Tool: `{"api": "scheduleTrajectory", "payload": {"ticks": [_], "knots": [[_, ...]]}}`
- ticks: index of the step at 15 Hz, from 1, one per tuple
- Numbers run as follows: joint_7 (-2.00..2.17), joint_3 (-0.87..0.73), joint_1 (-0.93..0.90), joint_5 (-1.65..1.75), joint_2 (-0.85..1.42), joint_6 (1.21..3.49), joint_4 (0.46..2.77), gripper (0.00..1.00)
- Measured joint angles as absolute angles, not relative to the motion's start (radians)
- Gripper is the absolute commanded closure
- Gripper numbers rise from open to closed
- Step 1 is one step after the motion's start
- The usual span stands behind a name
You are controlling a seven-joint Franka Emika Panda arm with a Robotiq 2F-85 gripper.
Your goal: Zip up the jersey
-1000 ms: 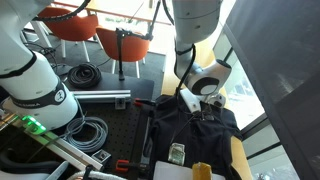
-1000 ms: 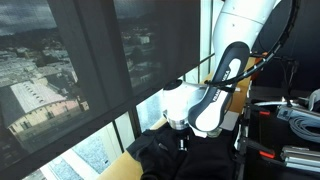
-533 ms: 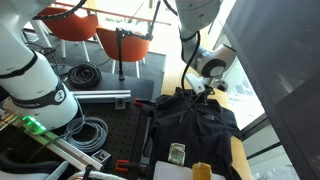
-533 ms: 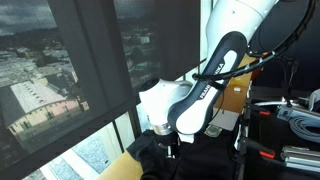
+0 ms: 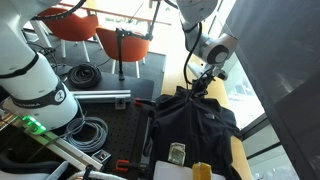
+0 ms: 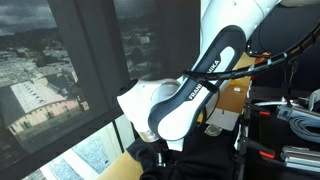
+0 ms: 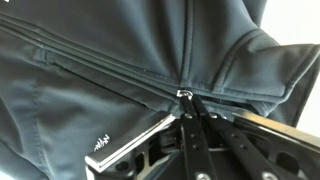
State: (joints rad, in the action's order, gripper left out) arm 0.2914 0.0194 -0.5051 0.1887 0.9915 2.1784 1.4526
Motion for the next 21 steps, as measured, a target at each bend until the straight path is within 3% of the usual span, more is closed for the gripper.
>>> {"api": "scheduleTrajectory", "payload": {"ticks": [21], "knots": [[0.328, 0.060, -0.576, 0.186, 1.263, 1.973, 1.034, 0.99]]}}
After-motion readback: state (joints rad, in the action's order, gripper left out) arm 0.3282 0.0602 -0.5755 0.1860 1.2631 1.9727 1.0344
